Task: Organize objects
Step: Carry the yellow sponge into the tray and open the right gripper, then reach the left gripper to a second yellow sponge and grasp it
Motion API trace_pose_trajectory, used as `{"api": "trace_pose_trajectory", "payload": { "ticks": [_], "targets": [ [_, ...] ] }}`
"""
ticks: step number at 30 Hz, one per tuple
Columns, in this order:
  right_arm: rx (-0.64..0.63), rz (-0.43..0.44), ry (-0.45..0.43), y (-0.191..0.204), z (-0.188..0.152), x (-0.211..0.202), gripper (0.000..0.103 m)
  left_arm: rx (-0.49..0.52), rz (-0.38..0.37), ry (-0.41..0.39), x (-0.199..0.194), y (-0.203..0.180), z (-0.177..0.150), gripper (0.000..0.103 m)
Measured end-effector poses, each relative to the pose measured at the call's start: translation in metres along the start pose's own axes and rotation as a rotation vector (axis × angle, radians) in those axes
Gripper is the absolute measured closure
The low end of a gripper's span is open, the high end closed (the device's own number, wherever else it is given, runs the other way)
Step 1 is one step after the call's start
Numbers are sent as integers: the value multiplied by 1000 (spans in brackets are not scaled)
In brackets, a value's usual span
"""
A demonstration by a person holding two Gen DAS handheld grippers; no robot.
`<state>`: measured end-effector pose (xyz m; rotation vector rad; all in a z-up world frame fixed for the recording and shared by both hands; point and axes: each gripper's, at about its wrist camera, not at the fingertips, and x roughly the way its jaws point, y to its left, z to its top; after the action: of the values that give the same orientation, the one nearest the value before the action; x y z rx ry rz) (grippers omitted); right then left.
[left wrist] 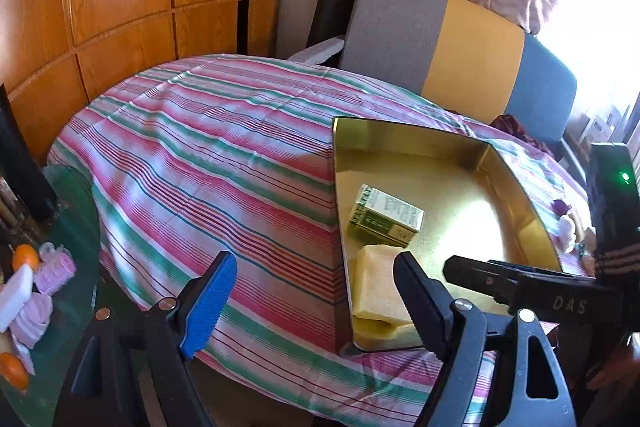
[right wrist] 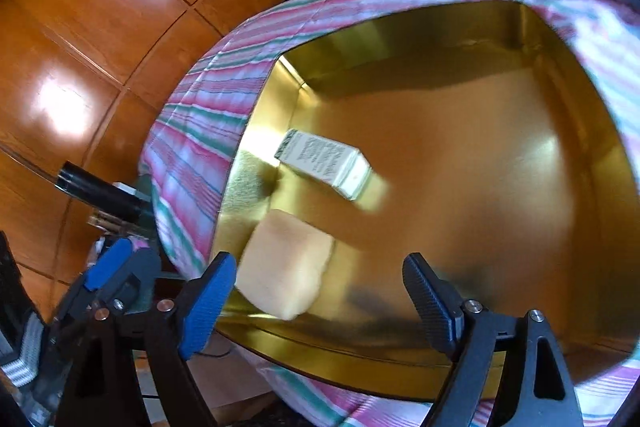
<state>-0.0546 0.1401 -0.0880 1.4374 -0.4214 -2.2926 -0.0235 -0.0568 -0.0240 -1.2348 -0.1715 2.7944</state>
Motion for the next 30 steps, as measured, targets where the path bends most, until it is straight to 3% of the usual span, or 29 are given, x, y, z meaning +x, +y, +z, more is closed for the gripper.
{"api": "trace_pose_trajectory", "payload": {
  "ticks": [8,14,19,25,30],
  "targets": [
    [-76,-133,-147,-5,-7,-47,8,-70,-104,82,10,1,-4,27],
    [-28,-188,-225,-38,-16,-91,7,-20,-182,110,11,-22,-2,27],
    [37,-262,-261,-83,-30,-134,7,112,-341,81,-3,-71,8,28],
    [182,-417,-336,-164,-50,-210,7,349,-429,37,-14,-145,6,26],
    [403,-590,-471,-246,-75,-288,4,517,-478,29,-13,-212,-6,20]
  ]
}}
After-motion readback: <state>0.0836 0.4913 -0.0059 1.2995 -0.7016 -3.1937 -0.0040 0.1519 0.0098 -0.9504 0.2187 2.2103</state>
